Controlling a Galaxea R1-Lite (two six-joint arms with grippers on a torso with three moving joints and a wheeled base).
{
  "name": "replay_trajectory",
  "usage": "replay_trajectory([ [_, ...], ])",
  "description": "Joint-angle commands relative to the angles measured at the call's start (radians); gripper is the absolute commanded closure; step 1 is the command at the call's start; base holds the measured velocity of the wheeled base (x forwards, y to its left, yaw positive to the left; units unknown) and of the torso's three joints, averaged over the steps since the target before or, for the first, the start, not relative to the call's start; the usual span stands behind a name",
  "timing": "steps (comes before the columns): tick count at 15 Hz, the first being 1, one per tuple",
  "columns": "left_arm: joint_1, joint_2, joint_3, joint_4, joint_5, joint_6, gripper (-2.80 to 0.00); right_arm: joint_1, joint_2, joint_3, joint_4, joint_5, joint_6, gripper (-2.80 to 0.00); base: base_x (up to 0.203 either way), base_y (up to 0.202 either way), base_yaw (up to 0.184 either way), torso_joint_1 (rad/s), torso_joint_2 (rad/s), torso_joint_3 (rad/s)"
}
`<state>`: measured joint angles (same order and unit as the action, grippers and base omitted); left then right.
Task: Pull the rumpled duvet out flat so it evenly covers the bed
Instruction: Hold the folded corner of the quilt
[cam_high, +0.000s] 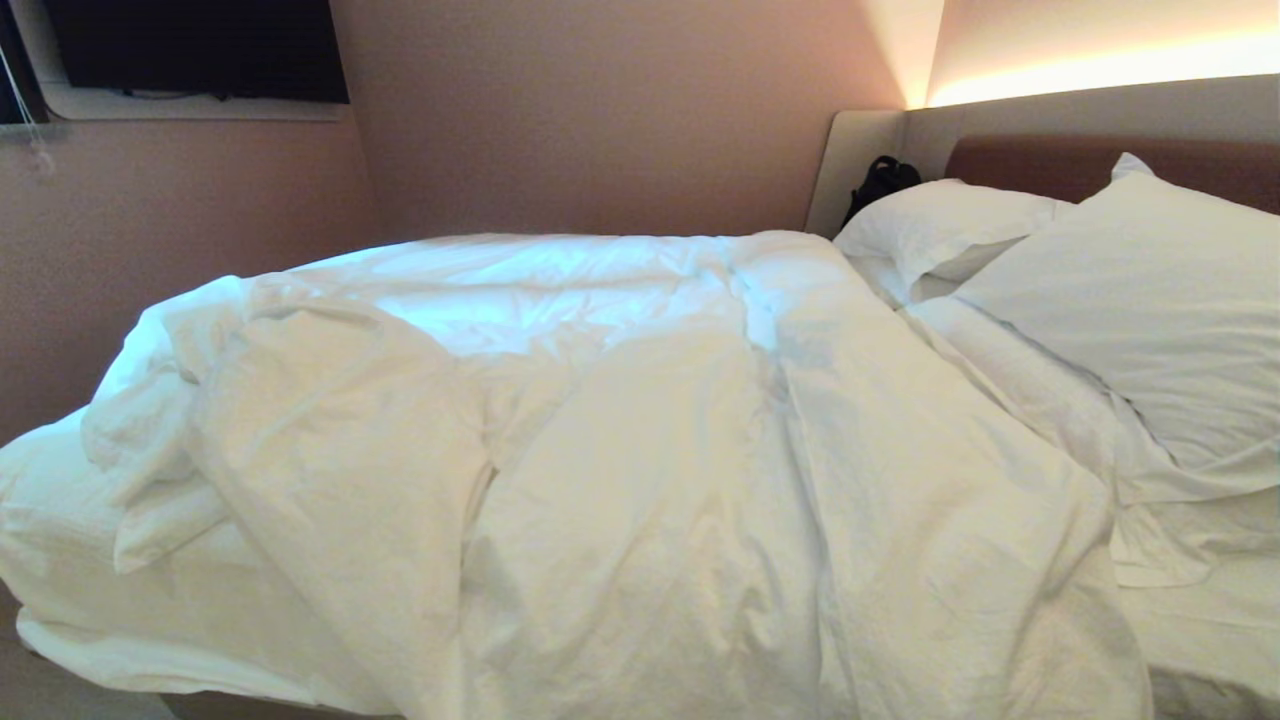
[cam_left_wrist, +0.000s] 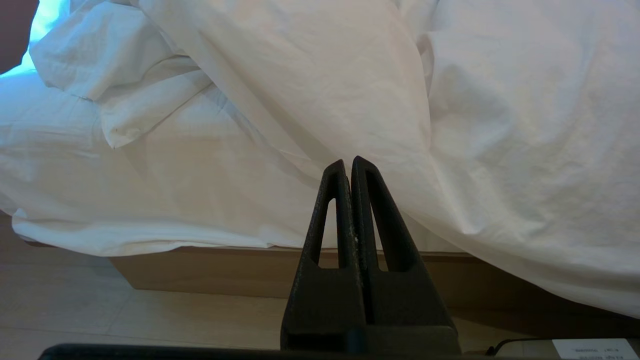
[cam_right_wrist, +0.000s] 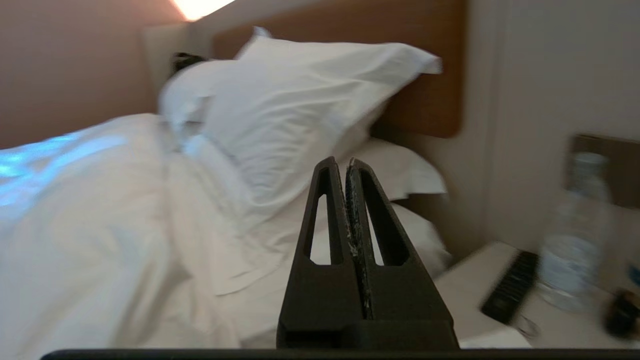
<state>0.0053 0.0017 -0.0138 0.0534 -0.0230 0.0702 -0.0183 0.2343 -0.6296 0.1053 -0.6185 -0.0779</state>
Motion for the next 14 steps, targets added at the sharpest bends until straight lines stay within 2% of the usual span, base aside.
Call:
replay_trajectory([
  [1, 0.001, 0.000, 0.000, 0.000, 0.000, 0.000, 0.00, 0.002, -0.021, 0.018, 0.001, 0.069, 0.000, 0.00, 0.000, 0.000, 0.000, 0.000, 0.00, 0.000],
  [5, 0.001, 0.001, 0.000, 0.000, 0.000, 0.000, 0.00, 0.025, -0.075, 0.057, 0.001, 0.143, 0.001, 0.00, 0.000, 0.000, 0.000, 0.000, 0.00, 0.000],
  [8, 0.001, 0.001, 0.000, 0.000, 0.000, 0.000, 0.00, 0.024, -0.136, 0.090, 0.025, 0.248, 0.001, 0.00, 0.000, 0.000, 0.000, 0.000, 0.00, 0.000],
  [10, 0.002, 0.000, 0.000, 0.000, 0.000, 0.000, 0.00, 0.024, -0.189, 0.101, 0.099, 0.328, 0.001, 0.00, 0.000, 0.000, 0.000, 0.000, 0.00, 0.000],
  [14, 0.001, 0.001, 0.000, 0.000, 0.000, 0.000, 0.00, 0.024, -0.234, 0.131, 0.128, 0.367, 0.001, 0.00, 0.000, 0.000, 0.000, 0.000, 0.00, 0.000],
])
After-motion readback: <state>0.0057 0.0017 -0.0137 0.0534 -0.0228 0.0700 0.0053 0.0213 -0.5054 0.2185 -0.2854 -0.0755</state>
